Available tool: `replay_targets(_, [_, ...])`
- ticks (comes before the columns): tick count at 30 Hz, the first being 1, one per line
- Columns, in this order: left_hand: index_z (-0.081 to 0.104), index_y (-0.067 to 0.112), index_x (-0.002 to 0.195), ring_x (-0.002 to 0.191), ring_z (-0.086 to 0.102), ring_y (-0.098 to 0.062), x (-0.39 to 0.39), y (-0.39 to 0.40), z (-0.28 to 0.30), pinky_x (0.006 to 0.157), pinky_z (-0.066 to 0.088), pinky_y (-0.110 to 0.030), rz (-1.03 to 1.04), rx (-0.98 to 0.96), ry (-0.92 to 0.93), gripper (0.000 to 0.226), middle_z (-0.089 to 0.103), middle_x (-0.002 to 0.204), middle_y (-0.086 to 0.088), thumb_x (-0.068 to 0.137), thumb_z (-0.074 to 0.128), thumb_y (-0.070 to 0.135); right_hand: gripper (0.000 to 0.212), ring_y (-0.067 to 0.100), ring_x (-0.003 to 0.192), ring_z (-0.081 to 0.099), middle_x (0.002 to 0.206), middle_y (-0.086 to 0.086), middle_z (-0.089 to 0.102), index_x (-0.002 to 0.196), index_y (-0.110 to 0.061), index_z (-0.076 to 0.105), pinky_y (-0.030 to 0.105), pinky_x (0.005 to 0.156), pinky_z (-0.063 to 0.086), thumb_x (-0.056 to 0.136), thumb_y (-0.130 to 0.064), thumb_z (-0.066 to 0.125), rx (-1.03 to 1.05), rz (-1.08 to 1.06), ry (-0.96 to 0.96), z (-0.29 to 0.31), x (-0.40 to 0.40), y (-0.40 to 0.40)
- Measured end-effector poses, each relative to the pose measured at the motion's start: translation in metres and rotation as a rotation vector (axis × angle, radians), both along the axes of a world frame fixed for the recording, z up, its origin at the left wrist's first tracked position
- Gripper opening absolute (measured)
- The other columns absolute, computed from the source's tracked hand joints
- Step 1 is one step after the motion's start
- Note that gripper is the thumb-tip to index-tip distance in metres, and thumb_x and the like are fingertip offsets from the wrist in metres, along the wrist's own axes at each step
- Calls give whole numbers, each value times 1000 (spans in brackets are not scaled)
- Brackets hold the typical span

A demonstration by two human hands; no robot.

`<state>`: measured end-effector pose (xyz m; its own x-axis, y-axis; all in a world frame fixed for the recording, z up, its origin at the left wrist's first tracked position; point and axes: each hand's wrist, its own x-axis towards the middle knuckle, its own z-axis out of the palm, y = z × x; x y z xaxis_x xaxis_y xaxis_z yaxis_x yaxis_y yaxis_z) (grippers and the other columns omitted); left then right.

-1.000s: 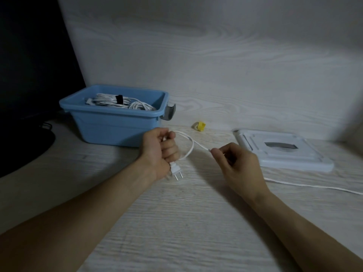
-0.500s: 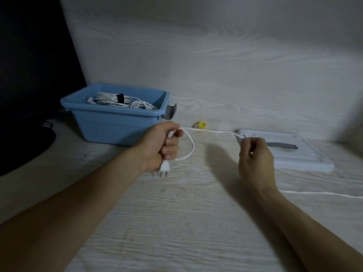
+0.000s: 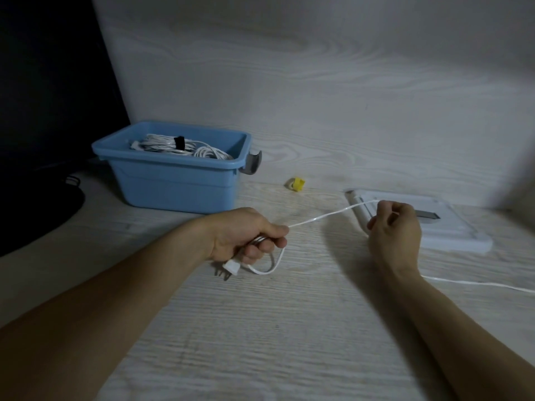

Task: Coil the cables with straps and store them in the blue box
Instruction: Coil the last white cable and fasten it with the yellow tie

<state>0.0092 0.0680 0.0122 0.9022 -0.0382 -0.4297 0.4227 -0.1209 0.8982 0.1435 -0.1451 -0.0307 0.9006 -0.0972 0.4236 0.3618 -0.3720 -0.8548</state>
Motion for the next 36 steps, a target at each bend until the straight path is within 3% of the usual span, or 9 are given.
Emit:
replay_targets(5, [55,5,90,38,23,-5,7,7,7,37,21,-20,214,-613,-264,29,28,52,7,103,32,17,21,1,61,59,70,-4,69,94,-13,68,15,52,36,99,-30,55,-257,155,56,-2,-3,-6])
replay_targets(8, [53,5,98,48,31,-8,9,8,17,48,32,-21,335,-747,-448,22,36,60,4,101,32,7,12,3,63,62,74,-6,71,88,-24,70,14,57,42,94,-31,63,-450,332,-47,-1,-17,0])
replay_targets(13, [54,3,98,70,67,-16,12,1,21,70,59,-30,430,-643,-658,22,66,78,-8,98,36,-10,14,8,68,59,82,-7,65,95,-24,71,30,66,51,91,-30,59,-714,691,-343,-3,-54,22])
replay_targets(19, [54,0,96,83,71,-22,14,-10,8,83,60,-34,470,-344,-767,25,67,93,-14,89,46,-23,41,20,75,62,100,-3,58,120,-20,65,34,61,52,90,-30,39,-837,878,-488,-8,-83,37])
replay_targets(25, [55,2,90,68,71,-16,11,-7,1,66,56,-22,381,70,-798,28,69,80,-10,88,45,-24,35,20,72,63,104,-4,57,129,-20,62,41,57,53,97,-14,50,-686,774,-641,-4,-76,33])
replay_targets(29, [61,-1,85,65,70,-16,7,-7,6,61,54,-20,237,186,-657,29,70,76,-11,83,46,-27,23,-3,64,49,86,-6,61,118,-15,70,17,59,46,95,-19,65,-415,583,-692,4,-75,31])
replay_targets(32, [63,-8,89,55,58,-23,3,-9,14,51,46,-29,61,222,-509,23,68,71,-15,81,47,-22,20,-14,65,48,79,-10,61,94,-11,68,3,60,34,87,-29,76,-297,445,-639,8,-72,27])
replay_targets(34, [65,-11,86,45,42,-23,-1,-10,17,46,29,-29,-37,185,-454,20,61,65,-20,82,45,-12,27,-4,61,51,73,-11,58,86,-14,63,7,57,34,83,-36,78,-245,401,-565,10,-70,25])
replay_targets(36, [67,-7,81,40,29,-16,-4,-11,19,45,18,-28,-81,90,-409,31,50,56,-16,93,41,7,33,8,59,51,74,-8,57,93,-20,60,15,55,37,81,-48,73,-202,389,-470,9,-67,25])
